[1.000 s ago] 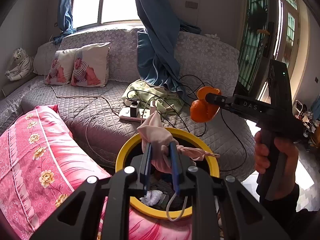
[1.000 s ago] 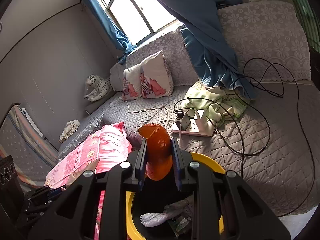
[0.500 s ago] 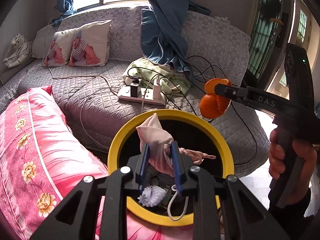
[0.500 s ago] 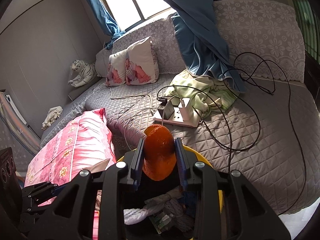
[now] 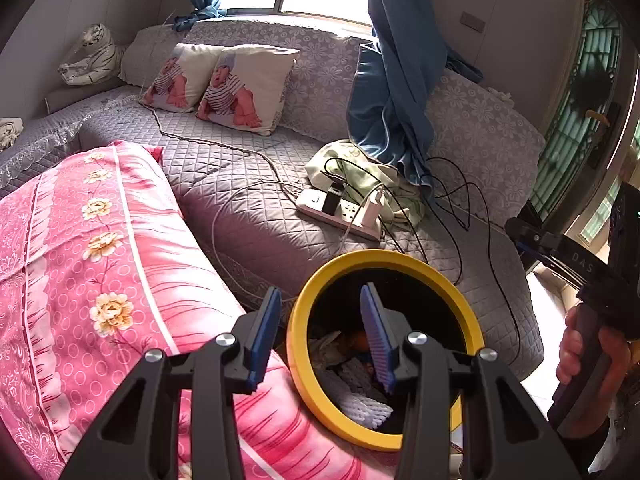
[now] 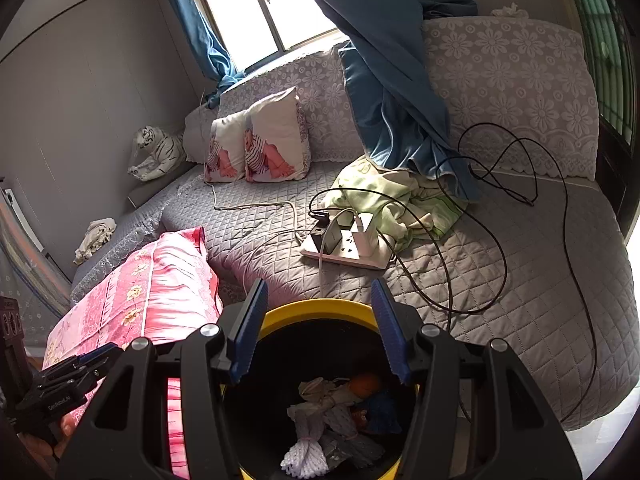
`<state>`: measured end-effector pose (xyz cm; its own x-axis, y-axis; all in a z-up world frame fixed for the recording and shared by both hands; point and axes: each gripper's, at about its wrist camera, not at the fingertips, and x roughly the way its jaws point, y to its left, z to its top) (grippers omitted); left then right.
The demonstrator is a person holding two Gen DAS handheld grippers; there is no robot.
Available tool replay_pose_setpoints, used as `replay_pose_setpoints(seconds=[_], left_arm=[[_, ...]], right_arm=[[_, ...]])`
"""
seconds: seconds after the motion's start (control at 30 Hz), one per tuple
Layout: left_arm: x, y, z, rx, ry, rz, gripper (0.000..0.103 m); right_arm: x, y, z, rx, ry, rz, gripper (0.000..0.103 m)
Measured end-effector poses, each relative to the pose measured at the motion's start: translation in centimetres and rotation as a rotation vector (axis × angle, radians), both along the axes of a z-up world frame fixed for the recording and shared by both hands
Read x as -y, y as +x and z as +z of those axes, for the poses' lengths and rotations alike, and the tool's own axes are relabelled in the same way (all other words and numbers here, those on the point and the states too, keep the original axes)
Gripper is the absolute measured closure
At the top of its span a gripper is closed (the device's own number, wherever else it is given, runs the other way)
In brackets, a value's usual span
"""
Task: Collect trash
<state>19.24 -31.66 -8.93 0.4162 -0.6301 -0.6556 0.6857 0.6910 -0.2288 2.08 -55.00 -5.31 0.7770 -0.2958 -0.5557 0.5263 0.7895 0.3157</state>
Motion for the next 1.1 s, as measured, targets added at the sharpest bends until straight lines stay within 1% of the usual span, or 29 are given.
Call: replay_pose_setpoints(seconds=[0.17, 0.33, 0.4, 0.5, 0.57, 0.6, 0.63, 0.67, 0.7, 0.73, 0.77, 0.8, 0.83, 0.9, 0.93, 1.0, 1.1], left_arm=[[-6.0, 0.7, 2.4, 0.051, -0.055, 0.101, 0.064], [-14.5, 0.8, 4.3, 0.138, -0.058, 0.270, 0.064], [-18.3, 0.4, 4.6, 0.170, -0.048, 0.347, 0.064], [-23.8, -0.5, 4.7, 0.208, -0.015, 0.469, 0.064], [-27.1, -1.5, 4.5, 0.221, -0.010, 0.535, 0.063], [-28.6, -2.1, 4.4, 0.223, -0.015, 0.568, 0.055], [-29.9, -2.8, 4.4, 0.230, -0.025, 0.602, 0.050], [-31.1, -3.5, 4.4, 0.243, -0.036, 0.636, 0.042], [-32.2, -4.1, 4.5, 0.258, -0.042, 0.669, 0.037], [-33.0, -4.7, 4.7, 0.271, -0.049, 0.695, 0.034], [-33.8, -5.3, 4.8, 0.283, -0.059, 0.717, 0.030], [-34.5, -5.8, 5.0, 0.295, -0.072, 0.740, 0.026], [-35.1, -6.3, 5.3, 0.311, -0.084, 0.763, 0.025], [-36.1, -7.4, 5.7, 0.359, -0.091, 0.791, 0.019], [-36.2, -8.2, 5.9, 0.388, -0.082, 0.810, 0.017], [-36.2, -9.4, 6.3, 0.443, -0.070, 0.843, 0.010], [-36.0, -11.0, 7.1, 0.497, -0.076, 0.854, 0.008]], right_arm=[[-3.4, 1.6, 2.2, 0.012, -0.072, 0.039, 0.052], [-9.2, 4.3, 3.7, 0.008, -0.186, 0.105, 0.052], [-11.9, 5.6, 3.7, 0.010, -0.196, 0.164, 0.052], [-16.3, 7.4, 3.3, 0.018, -0.185, 0.264, 0.052], [-19.7, 8.4, 2.9, 0.017, -0.196, 0.332, 0.047], [-21.4, 8.6, 2.7, 0.021, -0.200, 0.360, 0.040], [-23.2, 8.8, 2.6, 0.026, -0.208, 0.381, 0.036], [-24.9, 8.9, 2.5, 0.033, -0.222, 0.399, 0.034], [-26.4, 8.9, 2.4, 0.043, -0.236, 0.413, 0.030], [-27.8, 8.9, 2.5, 0.055, -0.248, 0.421, 0.025], [-29.0, 8.8, 2.6, 0.069, -0.258, 0.425, 0.022], [-30.1, 8.6, 2.7, 0.085, -0.270, 0.424, 0.016], [-31.1, 8.4, 3.0, 0.100, -0.292, 0.416, 0.012], [-33.0, 7.8, 3.5, 0.130, -0.357, 0.394, 0.010], [-33.8, 7.5, 3.8, 0.146, -0.383, 0.388, 0.009], [-34.7, 6.8, 4.3, 0.179, -0.412, 0.372, 0.009], [-35.5, 5.8, 5.3, 0.214, -0.455, 0.326, 0.008]])
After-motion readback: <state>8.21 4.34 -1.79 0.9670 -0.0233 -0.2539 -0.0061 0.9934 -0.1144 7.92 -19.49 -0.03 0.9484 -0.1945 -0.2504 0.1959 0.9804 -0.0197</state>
